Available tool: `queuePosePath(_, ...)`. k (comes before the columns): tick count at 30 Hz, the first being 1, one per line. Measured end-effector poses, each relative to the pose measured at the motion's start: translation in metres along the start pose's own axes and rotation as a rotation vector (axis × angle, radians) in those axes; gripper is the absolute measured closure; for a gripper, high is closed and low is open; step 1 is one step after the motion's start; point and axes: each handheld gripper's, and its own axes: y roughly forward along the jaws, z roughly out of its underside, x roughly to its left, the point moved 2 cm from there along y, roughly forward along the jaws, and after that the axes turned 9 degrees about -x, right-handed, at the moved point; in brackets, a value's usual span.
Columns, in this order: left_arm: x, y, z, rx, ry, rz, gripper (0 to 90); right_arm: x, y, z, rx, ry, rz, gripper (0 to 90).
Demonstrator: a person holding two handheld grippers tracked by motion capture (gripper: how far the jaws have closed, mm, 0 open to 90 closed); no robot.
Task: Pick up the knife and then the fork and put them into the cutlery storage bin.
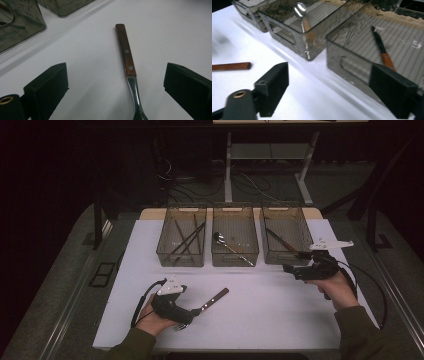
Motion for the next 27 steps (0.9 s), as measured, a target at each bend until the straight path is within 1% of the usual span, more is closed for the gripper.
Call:
queuePosePath(2,0.0,0.0,-0.001,-0.001,0.002,-0.005,8.8,0.008,-0.002,0.005,-0.007,-0.003,-0.011,15.8)
queuePosePath(4,0.0,-0.001,-0.002,-0.001,0.0,-0.01,12.5,0.016,-0.004,0.012,-0.03,-0.006,-0.015,15.8)
queuePosePath(6,0.0,-0.001,-0.003,-0.005,-0.003,-0.012,14.8,0.023,-0.005,0.021,-0.044,-0.005,-0.042,14.1)
queuePosePath(12,0.0,0.0,-0.005,0.005,-0.016,-0.002,23.2,0.037,-0.008,0.043,-0.035,-0.016,-0.082,14.1)
queuePosePath(13,-0.001,0.0,-0.005,0.006,-0.019,0.0,25.0,0.039,-0.009,0.046,-0.04,-0.019,-0.085,14.1)
queuePosePath(15,-0.001,0.002,-0.006,0.007,-0.027,0.004,28.7,0.042,-0.012,0.05,-0.058,-0.007,-0.088,14.0)
queuePosePath(16,-0.002,0.003,-0.007,0.01,-0.03,0.007,30.7,0.043,-0.013,0.053,-0.061,-0.005,-0.095,14.0)
queuePosePath(18,-0.004,0.005,-0.007,0.019,-0.031,0.015,35.3,0.045,-0.015,0.058,-0.066,0.007,-0.092,14.0)
queuePosePath(21,-0.007,0.011,-0.007,0.036,-0.027,0.028,41.3,0.047,-0.018,0.065,-0.052,-0.007,-0.096,14.0)
queuePosePath(23,-0.009,0.014,-0.008,0.048,-0.03,0.035,44.9,0.048,-0.02,0.07,-0.046,-0.004,-0.087,14.0)
queuePosePath(24,-0.009,0.015,-0.008,0.057,-0.024,0.036,46.7,0.049,-0.022,0.072,-0.042,-0.003,-0.086,14.0)
queuePosePath(26,-0.01,0.018,-0.009,0.063,-0.037,0.036,51.4,0.051,-0.024,0.076,-0.034,-0.003,-0.088,14.0)
queuePosePath(27,-0.009,0.02,-0.01,0.066,-0.024,0.039,53.3,0.053,-0.026,0.077,-0.031,-0.008,-0.089,14.0)
